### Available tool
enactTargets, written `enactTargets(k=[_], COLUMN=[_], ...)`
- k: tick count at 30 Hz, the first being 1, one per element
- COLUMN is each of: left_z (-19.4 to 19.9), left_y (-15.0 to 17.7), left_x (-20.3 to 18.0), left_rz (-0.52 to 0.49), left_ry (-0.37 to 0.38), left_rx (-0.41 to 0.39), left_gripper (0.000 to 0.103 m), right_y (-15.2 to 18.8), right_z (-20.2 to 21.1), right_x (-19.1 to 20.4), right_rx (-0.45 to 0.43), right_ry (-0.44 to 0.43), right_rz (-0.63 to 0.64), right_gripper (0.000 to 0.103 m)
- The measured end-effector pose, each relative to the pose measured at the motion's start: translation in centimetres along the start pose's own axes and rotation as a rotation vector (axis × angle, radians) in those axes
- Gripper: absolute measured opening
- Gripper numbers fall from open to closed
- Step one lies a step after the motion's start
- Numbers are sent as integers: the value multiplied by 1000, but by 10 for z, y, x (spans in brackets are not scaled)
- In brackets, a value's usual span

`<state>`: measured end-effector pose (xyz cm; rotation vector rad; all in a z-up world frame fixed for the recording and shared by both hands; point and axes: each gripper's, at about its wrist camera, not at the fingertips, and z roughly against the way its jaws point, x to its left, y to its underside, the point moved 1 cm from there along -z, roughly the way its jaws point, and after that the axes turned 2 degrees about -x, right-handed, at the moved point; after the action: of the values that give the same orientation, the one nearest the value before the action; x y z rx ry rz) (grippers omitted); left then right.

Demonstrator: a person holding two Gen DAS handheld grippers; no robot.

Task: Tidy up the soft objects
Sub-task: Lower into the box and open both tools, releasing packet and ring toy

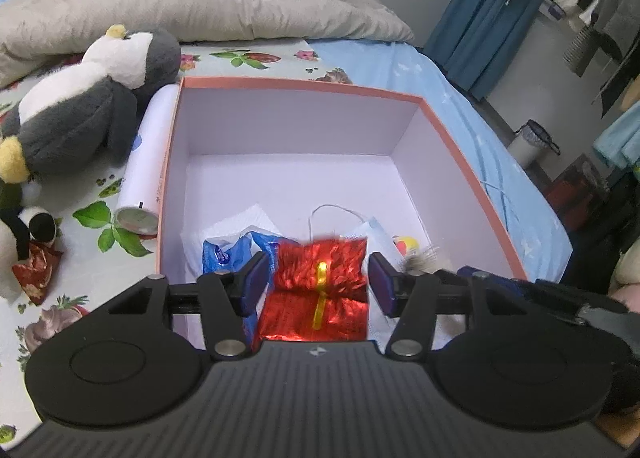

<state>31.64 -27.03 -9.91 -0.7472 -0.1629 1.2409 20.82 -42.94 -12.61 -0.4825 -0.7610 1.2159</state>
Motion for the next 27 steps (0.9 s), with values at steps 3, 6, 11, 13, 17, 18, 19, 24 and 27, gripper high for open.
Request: enactTargets(k=[3,6,11,13,17,18,19,24,27], left_z=[4,11,32,44,70,76,84,119,138], left_y=[0,1,4,7,15,17,20,36,45], left_x=[3,4,-1,-4,-9,-10,-10,-13,-14], left_rz=[11,8,-9,-20,-31,-31,-32,-34,-37], left_ry=[1,-11,-14,-9,-7,-6,-5,-1,-2], left_rx=[-11,-22,-54,-69,-103,-111,-119,-156,-178], left_gripper=[69,69,69,69,69,69,69,69,69], right_y=[2,1,3,4,8,10,11,20,27], right_z=[3,7,24,33,55,61,66,94,109], right_x=[0,1,7,10,18,20,21,31,36], right_rx=[-9,-13,-38,-51,-84,-93,-100,-134,-149], right_ry=[0,-2,-11,-15,-31,-35,-38,-48,-56], right_rz=[-7,-4,3,8,11,11,12,23,30], right_gripper=[45,45,45,45,45,45,45,45,45])
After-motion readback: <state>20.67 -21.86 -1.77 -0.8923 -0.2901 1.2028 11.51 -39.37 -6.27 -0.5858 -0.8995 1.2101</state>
